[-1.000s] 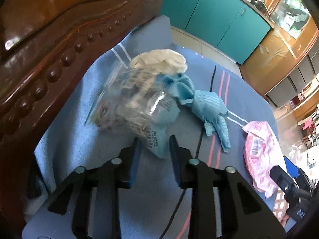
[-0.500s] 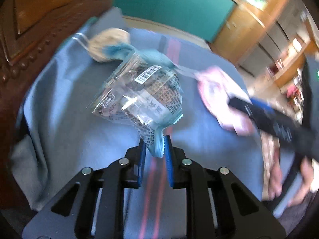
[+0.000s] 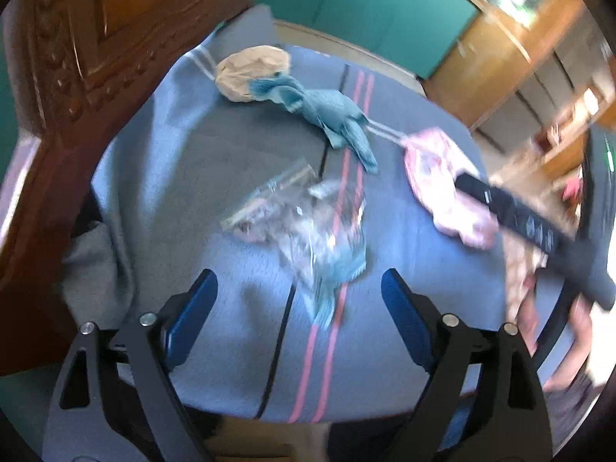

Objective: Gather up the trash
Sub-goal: 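Lift the clear bag with the left gripper while the right grasps the pink printed bag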

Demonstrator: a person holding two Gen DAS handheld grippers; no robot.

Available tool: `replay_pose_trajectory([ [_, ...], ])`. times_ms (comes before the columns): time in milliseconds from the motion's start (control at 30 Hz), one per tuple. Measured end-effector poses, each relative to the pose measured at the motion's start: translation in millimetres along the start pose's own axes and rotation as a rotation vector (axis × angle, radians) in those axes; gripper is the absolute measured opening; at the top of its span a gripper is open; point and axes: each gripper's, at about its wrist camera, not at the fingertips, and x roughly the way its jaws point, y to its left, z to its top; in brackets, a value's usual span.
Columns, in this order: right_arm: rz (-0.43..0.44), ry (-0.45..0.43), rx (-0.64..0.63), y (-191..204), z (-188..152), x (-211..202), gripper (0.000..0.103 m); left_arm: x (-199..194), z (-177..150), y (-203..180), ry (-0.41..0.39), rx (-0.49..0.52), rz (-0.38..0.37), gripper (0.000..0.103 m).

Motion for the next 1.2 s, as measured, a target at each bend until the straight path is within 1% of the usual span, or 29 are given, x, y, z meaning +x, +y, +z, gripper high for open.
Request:
replay_pose_trajectory([
  [33, 0.0, -0.004, 0.002, 0, 0, -1, 0.082, 3, 6, 5, 0.009, -0.035, -0.01, 0.087],
  [100, 0.0, -0.009, 0.004, 1, 0, -2, 0.082, 13, 16, 9, 0.031, -0.113, -0.058, 0.089],
  [167, -0.014, -0.014, 0.001, 1, 0, -2, 0.082, 22, 24, 9, 0.055, -0.159, -0.049, 0.089],
  [233, -0.044, -0.024, -0.004, 0, -1, -3, 0.082, 29, 30, 5, 0.068, -0.166, -0.02, 0.089],
  [300, -0.053, -0.032, 0.004, -2, 0, -5, 0.082, 35, 34, -3, 0.07, -0.142, 0.034, 0.089],
  [333, -0.047, -0.037, 0.016, -4, 0, -7, 0.082, 36, 34, -7, 0.063, -0.121, 0.065, 0.089],
  [400, -0.034, -0.048, 0.039, -8, 2, -10, 0.082, 37, 35, -16, 0.038, -0.072, 0.102, 0.088],
  [433, -0.029, -0.053, 0.052, -11, 2, -11, 0.082, 36, 35, -19, 0.028, -0.052, 0.112, 0.084],
  [467, -0.028, -0.054, 0.06, -12, 3, -11, 0.082, 36, 34, -21, 0.022, -0.026, 0.12, 0.07],
  [500, -0.029, -0.054, 0.066, -13, 3, -10, 0.082, 37, 33, -21, 0.028, -0.014, 0.12, 0.06],
  [533, -0.031, -0.051, 0.072, -14, 3, -9, 0.082, 36, 32, -19, 0.033, -0.013, 0.103, 0.059],
  [600, -0.03, -0.045, 0.067, -13, 3, -8, 0.082, 29, 30, -14, 0.014, -0.008, 0.077, 0.054],
  [733, -0.044, -0.027, 0.038, -5, 1, 0, 0.082, 10, 21, -3, -0.036, 0.036, 0.079, 0.052],
  [867, -0.062, -0.008, -0.001, 7, -2, 12, 0.082, -10, 15, 5, -0.083, 0.059, 0.095, 0.052],
  [933, -0.078, 0.001, -0.022, 13, -3, 18, 0.082, -18, 15, 11, -0.1, 0.062, 0.089, 0.052],
  [1067, -0.098, 0.027, -0.045, 21, -4, 30, 0.082, -25, 14, 14, -0.124, 0.068, 0.087, 0.052],
  [1133, -0.102, 0.036, -0.061, 26, -6, 34, 0.082, -40, 4, 19, -0.129, 0.073, 0.082, 0.052],
  [1167, -0.106, 0.039, -0.077, 29, -7, 37, 0.082, -41, 5, 18, -0.13, 0.074, 0.082, 0.052],
  [1200, -0.113, 0.044, -0.09, 31, -8, 38, 0.082, -34, 8, 10, -0.132, 0.076, 0.084, 0.052],
])
